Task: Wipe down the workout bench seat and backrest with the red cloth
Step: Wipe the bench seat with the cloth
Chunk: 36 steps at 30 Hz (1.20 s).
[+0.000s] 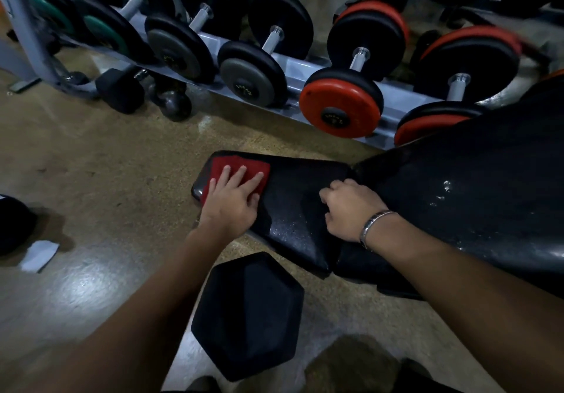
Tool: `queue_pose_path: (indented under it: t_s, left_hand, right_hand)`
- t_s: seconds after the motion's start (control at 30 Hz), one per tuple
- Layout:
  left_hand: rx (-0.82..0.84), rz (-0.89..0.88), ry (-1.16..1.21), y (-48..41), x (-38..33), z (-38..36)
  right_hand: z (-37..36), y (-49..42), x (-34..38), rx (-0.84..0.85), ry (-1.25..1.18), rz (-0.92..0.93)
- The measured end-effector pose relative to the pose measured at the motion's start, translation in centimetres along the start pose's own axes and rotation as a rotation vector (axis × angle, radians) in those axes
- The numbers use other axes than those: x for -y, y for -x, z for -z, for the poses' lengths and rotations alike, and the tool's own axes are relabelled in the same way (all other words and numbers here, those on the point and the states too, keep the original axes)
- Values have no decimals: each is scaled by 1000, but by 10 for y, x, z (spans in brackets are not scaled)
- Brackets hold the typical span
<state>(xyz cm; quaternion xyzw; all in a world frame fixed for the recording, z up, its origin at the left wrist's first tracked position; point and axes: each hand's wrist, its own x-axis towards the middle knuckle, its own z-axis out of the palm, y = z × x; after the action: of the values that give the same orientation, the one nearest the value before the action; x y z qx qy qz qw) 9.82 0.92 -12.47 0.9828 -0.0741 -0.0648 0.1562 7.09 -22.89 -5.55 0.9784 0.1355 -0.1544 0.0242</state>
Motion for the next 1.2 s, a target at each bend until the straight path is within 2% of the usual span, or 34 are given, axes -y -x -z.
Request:
queue_pose_path:
  t_s: [0.1, 0.17, 0.3, 0.4, 0.47, 0.53, 0.63, 0.7, 0.77, 0.93, 1.0, 1.07, 1.13, 1.2]
  left_hand:
    - [16, -102, 49, 20, 29, 1]
    - [31, -40, 40, 18, 38, 4]
    - [22, 146, 33, -4, 1, 0]
    - [1, -24, 64, 6, -5, -9]
    - [35, -170, 93, 23, 15, -9]
    - [38, -235, 75, 35, 38, -6]
    - [17, -136, 16, 26, 40, -5]
    - [-2, 18, 18, 10, 15, -9]
    - [-17, 82, 6, 1, -11, -13]
    - [52, -280, 73, 22, 9, -22]
    - [90, -329, 25, 17, 26, -13]
    - [34, -239, 11, -3, 25, -13]
    - [-31, -47, 11, -28, 5, -14]
    - [-5, 99, 17, -50, -21, -14]
  right_hand:
    - [8, 8, -3, 20, 190, 41]
    - [11, 14, -6, 46, 271, 50]
    - [14, 23, -9, 80, 346, 55]
    - [13, 26, -9, 90, 346, 53]
    - [13, 27, -9, 91, 346, 53]
    - [12, 27, -10, 91, 347, 53]
    - [10, 29, -13, 77, 349, 52]
    - [9, 30, -12, 70, 351, 52]
    - [9, 30, -11, 73, 350, 50]
    - [9, 29, -11, 72, 351, 48]
    - [9, 29, -13, 72, 346, 52]
    - [9, 29, -14, 76, 343, 58]
    - [8, 30, -14, 68, 338, 61]
    - [8, 29, -14, 66, 336, 60]
